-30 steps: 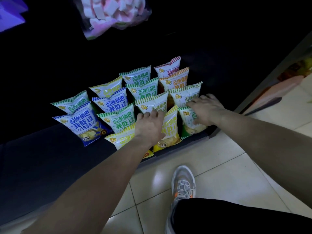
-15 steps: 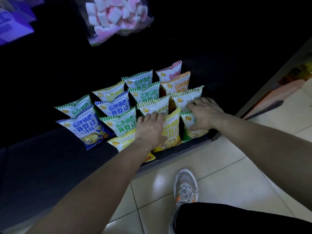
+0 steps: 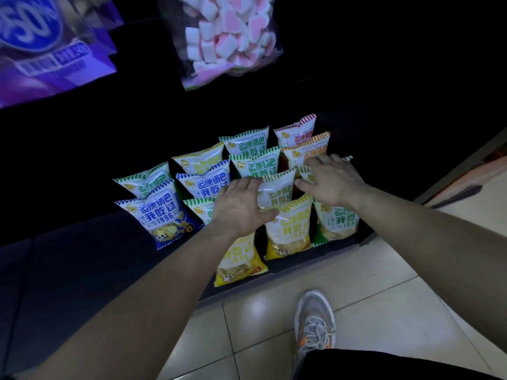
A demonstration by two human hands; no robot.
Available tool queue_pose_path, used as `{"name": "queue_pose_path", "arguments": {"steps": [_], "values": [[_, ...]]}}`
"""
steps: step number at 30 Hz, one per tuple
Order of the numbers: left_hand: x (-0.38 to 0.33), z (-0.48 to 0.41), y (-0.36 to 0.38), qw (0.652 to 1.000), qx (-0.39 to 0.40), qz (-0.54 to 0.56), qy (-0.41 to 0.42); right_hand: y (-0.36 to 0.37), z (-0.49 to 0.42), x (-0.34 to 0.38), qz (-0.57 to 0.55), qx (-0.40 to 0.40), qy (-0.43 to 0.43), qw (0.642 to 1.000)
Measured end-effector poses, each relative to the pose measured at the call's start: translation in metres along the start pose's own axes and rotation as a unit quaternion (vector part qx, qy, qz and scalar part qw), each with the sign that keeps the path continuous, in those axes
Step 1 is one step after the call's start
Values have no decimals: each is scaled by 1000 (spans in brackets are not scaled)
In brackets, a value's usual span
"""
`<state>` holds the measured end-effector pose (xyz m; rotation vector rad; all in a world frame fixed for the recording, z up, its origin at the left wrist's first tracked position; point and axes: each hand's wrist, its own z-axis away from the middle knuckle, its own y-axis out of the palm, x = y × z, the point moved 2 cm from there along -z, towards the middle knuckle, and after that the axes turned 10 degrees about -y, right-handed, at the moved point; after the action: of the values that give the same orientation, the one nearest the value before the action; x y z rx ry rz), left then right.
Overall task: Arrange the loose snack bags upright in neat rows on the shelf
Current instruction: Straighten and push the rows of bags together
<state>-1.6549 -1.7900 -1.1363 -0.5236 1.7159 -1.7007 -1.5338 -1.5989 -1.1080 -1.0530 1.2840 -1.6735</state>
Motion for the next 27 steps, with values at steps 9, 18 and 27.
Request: {"name": "queue_pose_path", "arguments": {"steps": [9,18,27], "values": [[166,41,-43,986,-35,-28,-158,13,-62,141,-1,-29,-146,989],[245,31,-26,978,-13,-9,-209,39,-111,210,28,-2,-157,987],[248,8,-6,976,-30,35,-215,52,-135,215,-17,22,-84,996]]}}
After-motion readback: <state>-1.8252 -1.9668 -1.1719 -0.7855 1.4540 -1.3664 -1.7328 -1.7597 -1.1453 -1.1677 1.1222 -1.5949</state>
